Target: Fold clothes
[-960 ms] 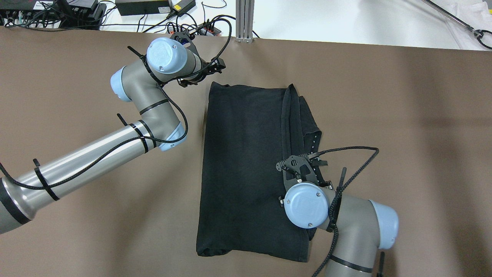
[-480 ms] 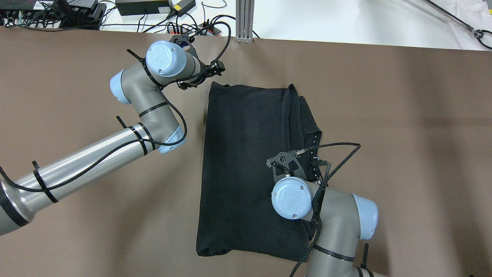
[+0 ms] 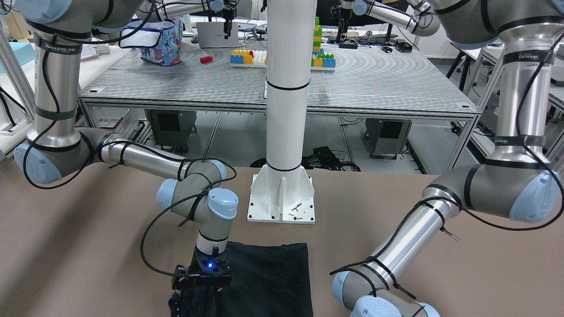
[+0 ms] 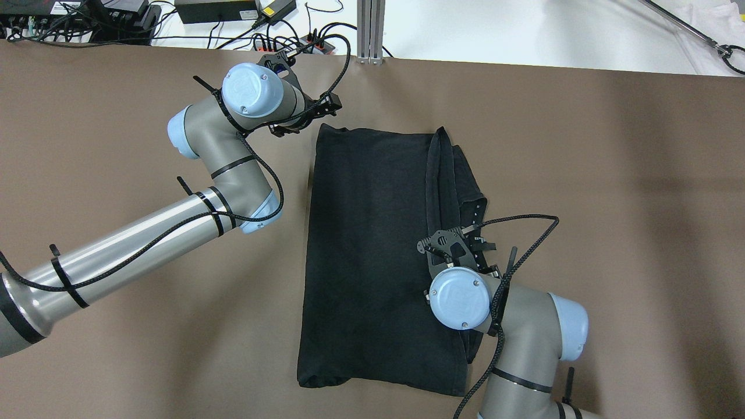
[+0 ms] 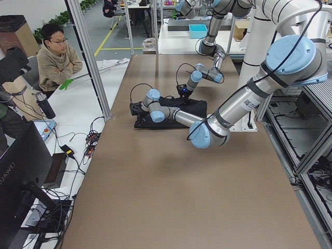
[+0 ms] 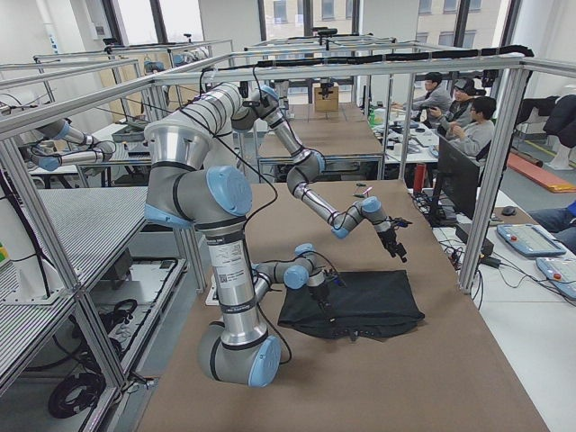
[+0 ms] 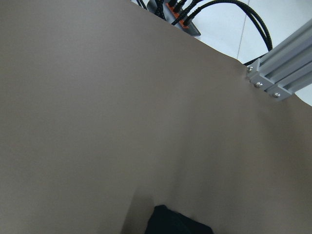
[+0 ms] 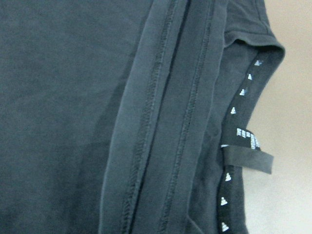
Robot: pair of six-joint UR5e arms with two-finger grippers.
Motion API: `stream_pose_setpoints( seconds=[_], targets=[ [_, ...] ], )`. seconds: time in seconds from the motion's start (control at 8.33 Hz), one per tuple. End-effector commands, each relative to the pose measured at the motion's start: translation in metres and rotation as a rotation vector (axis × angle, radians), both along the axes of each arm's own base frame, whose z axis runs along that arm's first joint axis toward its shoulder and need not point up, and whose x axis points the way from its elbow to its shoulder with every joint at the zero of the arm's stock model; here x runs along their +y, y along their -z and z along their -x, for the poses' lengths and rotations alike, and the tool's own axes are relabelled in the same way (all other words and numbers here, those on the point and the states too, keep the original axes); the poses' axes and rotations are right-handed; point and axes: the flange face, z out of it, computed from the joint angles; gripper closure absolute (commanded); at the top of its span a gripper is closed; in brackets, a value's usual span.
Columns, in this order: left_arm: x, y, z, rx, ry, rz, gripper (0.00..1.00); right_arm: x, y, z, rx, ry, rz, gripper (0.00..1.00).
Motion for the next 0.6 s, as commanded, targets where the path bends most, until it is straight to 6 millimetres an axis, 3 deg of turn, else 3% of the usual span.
stream_pose_setpoints(
  seconds=[0.0,0.12,0.36,0.48],
  targets=[
    [0.000,0.000,0.000,-0.001,-0.001,-0.001,0.00,-0.020,-0.041,-0.056,0.082,0.051,-0.045,0.05],
    [0.000,0.002,0.000,0.002,0.000,-0.002,0.00,-0.028,-0.043,-0.068,0.064,0.058,-0.069,0.05],
    [0.001,0.005,0.001,0.007,0.001,-0.005,0.00,-0.032,-0.033,-0.068,0.012,0.103,-0.015,0.05],
    [0.001,0.004,0.001,0.004,0.000,-0.004,0.00,-0.050,0.004,-0.067,-0.028,0.075,-0.040,0.05]
  ],
)
